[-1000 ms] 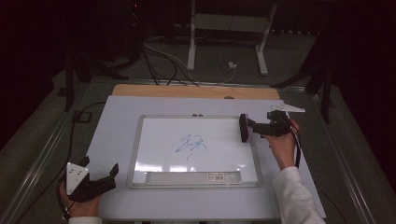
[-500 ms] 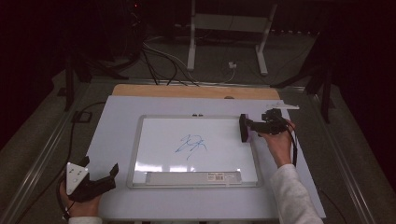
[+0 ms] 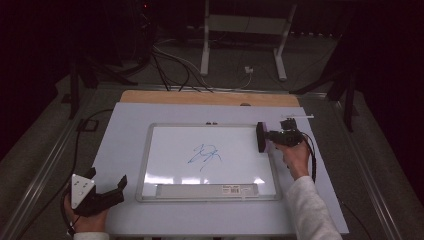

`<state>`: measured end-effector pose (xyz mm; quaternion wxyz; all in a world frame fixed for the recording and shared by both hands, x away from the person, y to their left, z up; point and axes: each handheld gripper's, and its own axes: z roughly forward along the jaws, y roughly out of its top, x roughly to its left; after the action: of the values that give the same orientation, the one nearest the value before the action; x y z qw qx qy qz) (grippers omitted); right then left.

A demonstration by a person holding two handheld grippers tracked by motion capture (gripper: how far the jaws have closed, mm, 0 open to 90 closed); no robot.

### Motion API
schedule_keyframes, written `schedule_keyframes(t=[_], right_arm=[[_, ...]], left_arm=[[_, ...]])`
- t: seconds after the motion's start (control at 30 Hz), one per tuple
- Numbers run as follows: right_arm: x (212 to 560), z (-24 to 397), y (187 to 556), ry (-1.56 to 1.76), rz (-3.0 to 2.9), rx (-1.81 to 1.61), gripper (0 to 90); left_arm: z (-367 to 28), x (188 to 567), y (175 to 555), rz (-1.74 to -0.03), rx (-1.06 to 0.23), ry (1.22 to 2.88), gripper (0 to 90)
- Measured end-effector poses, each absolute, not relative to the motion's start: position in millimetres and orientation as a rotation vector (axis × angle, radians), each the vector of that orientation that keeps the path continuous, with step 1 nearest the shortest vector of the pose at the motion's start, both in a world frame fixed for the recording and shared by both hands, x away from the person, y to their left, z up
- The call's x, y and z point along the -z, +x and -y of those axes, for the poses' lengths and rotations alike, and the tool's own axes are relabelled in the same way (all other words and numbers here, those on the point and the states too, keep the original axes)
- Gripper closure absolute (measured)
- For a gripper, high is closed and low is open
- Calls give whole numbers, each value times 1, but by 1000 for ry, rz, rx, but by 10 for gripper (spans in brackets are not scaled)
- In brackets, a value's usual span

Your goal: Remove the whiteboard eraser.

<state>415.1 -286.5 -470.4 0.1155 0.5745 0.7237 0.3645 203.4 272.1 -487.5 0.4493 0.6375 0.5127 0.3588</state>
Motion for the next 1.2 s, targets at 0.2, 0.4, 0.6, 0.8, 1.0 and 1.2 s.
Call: schedule_keyframes(t=[0.2, 0.4, 0.6, 0.8, 1.0, 1.2], right_arm=[[472, 286, 417, 1735, -2117, -1078, 627], [478, 286, 421, 1801, -2129, -1143, 517], [482, 275, 423, 1792, -2143, -1142, 446], [487, 270, 424, 1811, -2171, -1134, 400], [487, 267, 424, 1810, -2170, -1125, 397], [491, 264, 425, 1818, -2195, -1108, 372]], left_arm=[[-272, 488, 204, -1267, -887, 1578, 6], [-271, 488, 204, -1268, -890, 1579, 6], [-272, 488, 203, -1270, -888, 1576, 6], [-272, 488, 203, -1266, -889, 1579, 6], [-272, 488, 203, -1267, -889, 1579, 6], [-271, 488, 203, -1266, -891, 1580, 6]])
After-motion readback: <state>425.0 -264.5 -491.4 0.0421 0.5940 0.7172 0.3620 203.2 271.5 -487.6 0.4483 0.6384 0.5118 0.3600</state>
